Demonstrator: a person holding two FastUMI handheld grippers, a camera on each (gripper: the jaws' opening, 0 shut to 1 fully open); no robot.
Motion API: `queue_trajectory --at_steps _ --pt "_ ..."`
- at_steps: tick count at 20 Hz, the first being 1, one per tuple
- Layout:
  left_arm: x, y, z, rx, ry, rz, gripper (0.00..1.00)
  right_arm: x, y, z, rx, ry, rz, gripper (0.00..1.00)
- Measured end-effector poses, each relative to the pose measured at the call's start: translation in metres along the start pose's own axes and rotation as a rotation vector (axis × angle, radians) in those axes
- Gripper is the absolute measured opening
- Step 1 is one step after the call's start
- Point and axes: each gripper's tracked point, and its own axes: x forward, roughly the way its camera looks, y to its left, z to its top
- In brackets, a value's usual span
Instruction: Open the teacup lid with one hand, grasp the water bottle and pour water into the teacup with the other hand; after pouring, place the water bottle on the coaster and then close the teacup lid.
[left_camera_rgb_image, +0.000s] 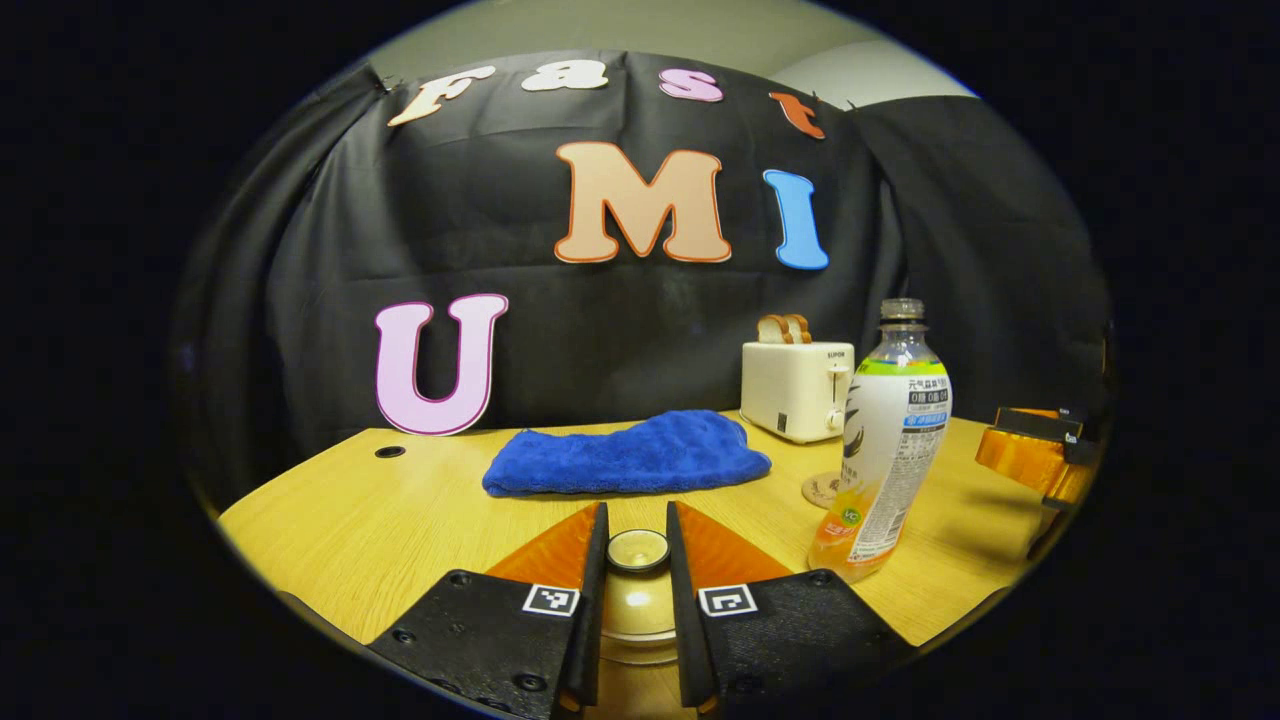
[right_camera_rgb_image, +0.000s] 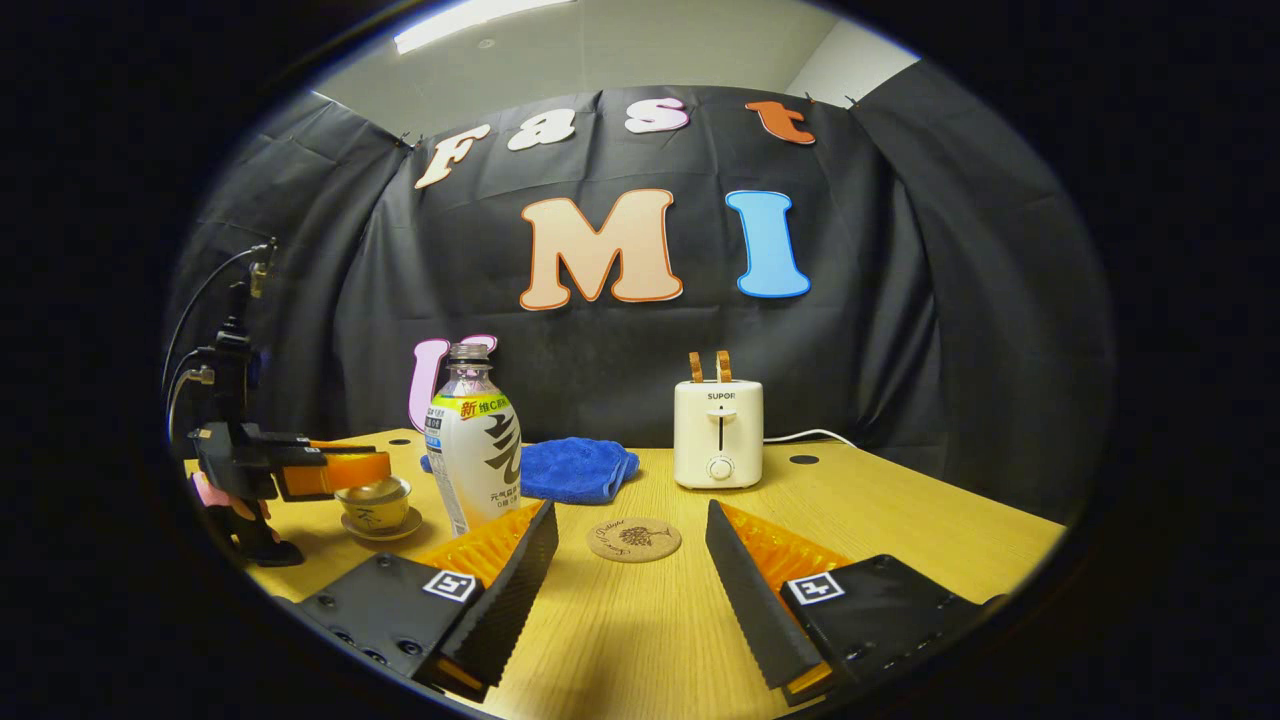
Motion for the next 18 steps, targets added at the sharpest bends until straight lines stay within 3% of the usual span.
queue_trajectory --at_steps 4,5,9,10,18 --pt "-0.004 0.001 0.01 0.006 -0.07 0.011 0.29 0.0 0.004 0.0 0.001 0.0 0.019 0.91" --pt "-0.005 0.003 0.007 0.009 -0.059 0.018 0.27 0.0 0.007 -0.001 0.002 0.001 0.031 0.96" --pt "-0.016 0.013 0.006 0.006 -0.058 0.054 0.29 -0.001 0.029 -0.002 0.007 0.007 0.142 0.91" --pt "-0.021 0.018 0.007 0.004 -0.061 0.07 0.28 -0.001 0.035 -0.002 0.008 0.01 0.176 0.96" --pt "-0.058 0.06 0.005 0.006 -0.064 0.242 0.28 0.005 0.078 -0.005 0.013 0.021 0.317 0.96"
